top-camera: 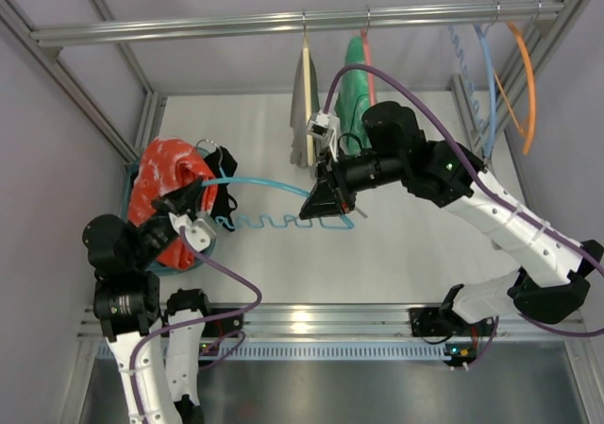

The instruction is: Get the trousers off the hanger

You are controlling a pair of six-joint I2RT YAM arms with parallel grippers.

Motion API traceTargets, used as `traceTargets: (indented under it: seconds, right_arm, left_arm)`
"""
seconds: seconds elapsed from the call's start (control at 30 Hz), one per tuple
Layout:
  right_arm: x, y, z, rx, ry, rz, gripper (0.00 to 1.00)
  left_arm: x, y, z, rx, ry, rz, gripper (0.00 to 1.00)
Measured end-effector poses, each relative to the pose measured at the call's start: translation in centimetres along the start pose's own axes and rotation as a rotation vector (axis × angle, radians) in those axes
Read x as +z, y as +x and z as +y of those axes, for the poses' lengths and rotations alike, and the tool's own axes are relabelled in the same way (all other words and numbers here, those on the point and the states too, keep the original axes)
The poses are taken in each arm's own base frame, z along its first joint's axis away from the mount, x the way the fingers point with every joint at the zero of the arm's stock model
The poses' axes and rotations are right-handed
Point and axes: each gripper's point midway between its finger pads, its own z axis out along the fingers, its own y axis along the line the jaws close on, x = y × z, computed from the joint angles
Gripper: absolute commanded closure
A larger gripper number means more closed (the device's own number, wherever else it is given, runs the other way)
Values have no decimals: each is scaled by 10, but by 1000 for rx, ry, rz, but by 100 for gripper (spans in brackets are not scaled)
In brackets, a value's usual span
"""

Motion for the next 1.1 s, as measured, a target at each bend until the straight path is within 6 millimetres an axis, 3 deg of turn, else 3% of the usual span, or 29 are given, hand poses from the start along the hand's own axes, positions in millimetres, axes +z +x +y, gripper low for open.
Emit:
traceTargets:
  seconds: [0.03, 0.07, 0.23, 0.37, 0.4, 0.57, 0.73, 0.9, 1.1]
  right_arm:
    - [-1, 0, 1, -1, -6, -1, 100]
    - [-2, -1, 1, -1, -13, -2, 100]
    - [-15, -11, -5, 28, -35, -42, 100]
    - [-30, -22, -11, 46, -31, -98, 100]
    - [-35, -25, -12, 48, -28, -117, 100]
    - [-60, -33, -7, 34, -25, -188, 100]
    - [-96, -40, 1, -9, 21, -287, 100]
    - [-145, -44, 17, -101, 117, -427, 100]
    - [-204, -28, 36, -222, 347, -617, 100]
  left_arm:
    - [0, -1, 0, -4, 1, -3, 86]
    - [0, -3, 0, -7, 2, -9, 66]
    - [-4, -31, 1, -66, 26, -87, 38]
    - [-12, -70, 18, -143, 11, -158, 21]
    - [-13, -78, 24, -174, 2, -172, 12]
    - [-14, -116, 58, -387, -51, -263, 6]
    - [-9, -134, 95, -644, -130, -330, 5]
    - [5, -127, 118, -858, -168, -350, 2]
    - [22, -101, 121, -1030, -188, -316, 2]
